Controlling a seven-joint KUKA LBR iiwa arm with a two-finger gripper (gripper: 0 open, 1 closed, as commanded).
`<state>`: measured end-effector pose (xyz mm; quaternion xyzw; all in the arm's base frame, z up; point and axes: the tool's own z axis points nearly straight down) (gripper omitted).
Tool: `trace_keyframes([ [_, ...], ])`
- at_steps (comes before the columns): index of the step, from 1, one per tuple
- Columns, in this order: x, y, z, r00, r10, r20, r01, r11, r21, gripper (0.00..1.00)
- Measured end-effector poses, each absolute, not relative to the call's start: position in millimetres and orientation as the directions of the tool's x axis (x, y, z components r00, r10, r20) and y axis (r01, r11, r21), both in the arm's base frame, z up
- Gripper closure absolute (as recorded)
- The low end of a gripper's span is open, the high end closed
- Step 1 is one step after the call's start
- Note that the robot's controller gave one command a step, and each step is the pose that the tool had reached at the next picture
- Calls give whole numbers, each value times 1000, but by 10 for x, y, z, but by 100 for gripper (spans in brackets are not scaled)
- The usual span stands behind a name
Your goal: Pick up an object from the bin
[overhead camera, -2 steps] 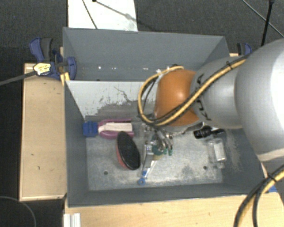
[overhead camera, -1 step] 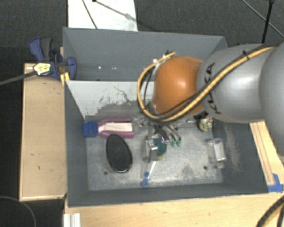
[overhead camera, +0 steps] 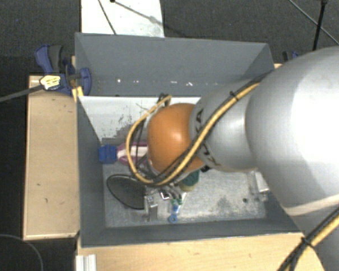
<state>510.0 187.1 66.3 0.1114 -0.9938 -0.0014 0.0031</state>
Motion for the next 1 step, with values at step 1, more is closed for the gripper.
trace_keyframes([
  [1, 5136, 1824, 700, -977, -212, 0, -212, 977, 1, 100],
])
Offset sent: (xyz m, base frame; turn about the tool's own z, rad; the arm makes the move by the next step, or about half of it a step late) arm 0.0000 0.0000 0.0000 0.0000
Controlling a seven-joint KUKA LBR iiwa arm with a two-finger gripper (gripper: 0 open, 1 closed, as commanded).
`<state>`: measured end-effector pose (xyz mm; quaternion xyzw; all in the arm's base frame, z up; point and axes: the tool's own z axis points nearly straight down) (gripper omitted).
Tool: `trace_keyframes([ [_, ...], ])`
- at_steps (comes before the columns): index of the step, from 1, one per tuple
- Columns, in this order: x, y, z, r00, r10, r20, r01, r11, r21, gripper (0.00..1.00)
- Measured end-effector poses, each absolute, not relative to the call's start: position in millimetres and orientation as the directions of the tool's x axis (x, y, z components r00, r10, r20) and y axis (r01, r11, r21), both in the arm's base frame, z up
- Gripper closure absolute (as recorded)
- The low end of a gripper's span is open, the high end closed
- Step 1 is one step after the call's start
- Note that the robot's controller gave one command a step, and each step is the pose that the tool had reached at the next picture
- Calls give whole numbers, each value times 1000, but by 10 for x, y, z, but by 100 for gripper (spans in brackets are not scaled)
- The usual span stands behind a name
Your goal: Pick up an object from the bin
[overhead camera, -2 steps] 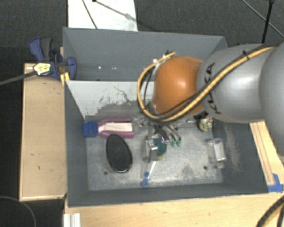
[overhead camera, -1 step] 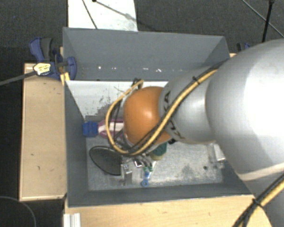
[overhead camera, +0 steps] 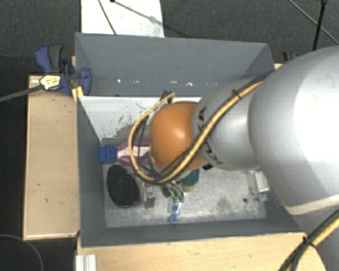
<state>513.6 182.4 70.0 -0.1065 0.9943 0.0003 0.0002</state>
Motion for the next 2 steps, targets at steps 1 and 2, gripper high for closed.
trace_keyframes([
  [1, 5135, 1826, 700, -978, -209, 0, -209, 978, 1, 0],
  [2, 5065, 2242, 704, -998, 67, -5, 67, 998, 4, 0],
])
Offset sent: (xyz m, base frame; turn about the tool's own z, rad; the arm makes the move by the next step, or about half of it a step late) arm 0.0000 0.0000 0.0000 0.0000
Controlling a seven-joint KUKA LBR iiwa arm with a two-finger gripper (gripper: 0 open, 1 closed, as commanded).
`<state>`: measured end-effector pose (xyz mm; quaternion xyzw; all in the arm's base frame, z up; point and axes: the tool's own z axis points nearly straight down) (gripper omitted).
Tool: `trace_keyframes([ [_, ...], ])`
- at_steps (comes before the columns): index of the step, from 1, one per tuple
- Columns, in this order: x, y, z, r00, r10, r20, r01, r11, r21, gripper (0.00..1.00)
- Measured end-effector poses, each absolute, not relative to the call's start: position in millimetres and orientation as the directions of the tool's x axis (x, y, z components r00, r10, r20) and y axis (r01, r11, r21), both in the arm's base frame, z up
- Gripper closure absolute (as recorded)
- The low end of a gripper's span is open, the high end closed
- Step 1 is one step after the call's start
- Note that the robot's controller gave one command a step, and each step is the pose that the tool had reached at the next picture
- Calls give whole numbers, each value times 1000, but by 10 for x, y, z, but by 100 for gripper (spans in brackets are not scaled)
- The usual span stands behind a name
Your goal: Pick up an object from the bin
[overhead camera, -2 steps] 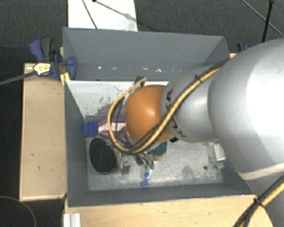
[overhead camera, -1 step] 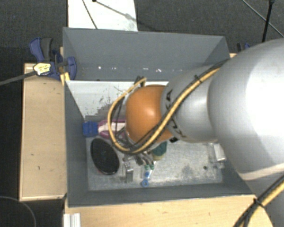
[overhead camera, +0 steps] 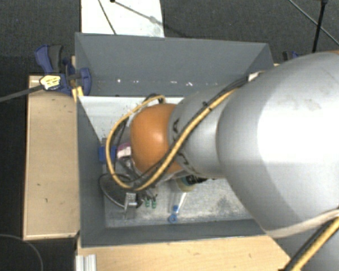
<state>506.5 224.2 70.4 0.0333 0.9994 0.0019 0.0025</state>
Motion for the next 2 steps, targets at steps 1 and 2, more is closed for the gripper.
trace_keyframes([
  [1, 5067, 2221, 698, -998, 70, -4, 70, 998, 2, 100],
  [2, 5049, 2152, 2430, -993, 114, -8, 114, 993, 5, 100],
])
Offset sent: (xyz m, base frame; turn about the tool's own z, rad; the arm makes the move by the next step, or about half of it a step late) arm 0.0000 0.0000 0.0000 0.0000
